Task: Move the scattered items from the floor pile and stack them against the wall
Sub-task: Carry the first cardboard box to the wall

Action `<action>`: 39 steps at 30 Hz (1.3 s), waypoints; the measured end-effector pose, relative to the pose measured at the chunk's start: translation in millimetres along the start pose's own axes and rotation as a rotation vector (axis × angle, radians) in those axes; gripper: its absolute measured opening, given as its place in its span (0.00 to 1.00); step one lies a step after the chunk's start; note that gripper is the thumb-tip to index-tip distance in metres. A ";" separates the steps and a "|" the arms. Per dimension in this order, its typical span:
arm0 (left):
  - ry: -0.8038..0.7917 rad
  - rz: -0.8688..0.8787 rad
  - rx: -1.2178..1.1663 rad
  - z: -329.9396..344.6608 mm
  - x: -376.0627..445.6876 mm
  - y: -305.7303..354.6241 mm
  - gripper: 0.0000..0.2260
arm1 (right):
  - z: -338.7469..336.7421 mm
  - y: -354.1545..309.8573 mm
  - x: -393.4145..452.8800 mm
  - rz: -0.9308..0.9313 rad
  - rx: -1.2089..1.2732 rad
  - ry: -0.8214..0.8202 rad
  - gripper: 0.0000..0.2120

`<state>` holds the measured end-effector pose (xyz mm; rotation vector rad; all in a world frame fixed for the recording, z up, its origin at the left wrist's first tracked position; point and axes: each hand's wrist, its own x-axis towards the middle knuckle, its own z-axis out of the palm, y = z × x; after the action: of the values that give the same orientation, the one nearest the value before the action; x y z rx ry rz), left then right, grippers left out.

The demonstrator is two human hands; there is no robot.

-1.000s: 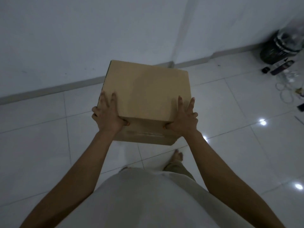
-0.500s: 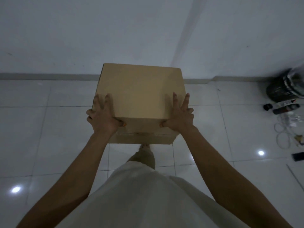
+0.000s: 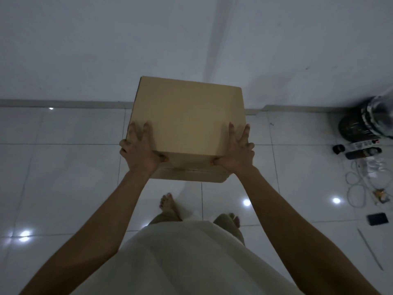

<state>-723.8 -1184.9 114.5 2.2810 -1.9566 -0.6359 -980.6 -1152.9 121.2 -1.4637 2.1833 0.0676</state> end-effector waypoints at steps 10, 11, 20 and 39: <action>0.057 -0.083 0.057 98.1 -11.2 107.5 0.50 | -2.5 131.5 82.0 -0.123 -0.066 -0.038 0.66; 0.061 -0.078 0.060 113.9 -9.0 117.7 0.50 | 1.2 147.3 92.9 -0.130 -0.072 -0.037 0.66; -0.012 -0.047 0.028 294.2 46.7 144.4 0.49 | 99.3 251.9 199.4 -0.096 -0.093 0.013 0.68; 0.187 0.144 0.120 543.4 188.1 119.8 0.45 | 291.7 338.4 390.8 -0.189 -0.172 0.234 0.57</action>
<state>-1006.7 -1272.7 -392.7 2.1481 -2.0930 -0.2869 -1280.7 -1253.1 -381.0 -1.8508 2.2541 0.0192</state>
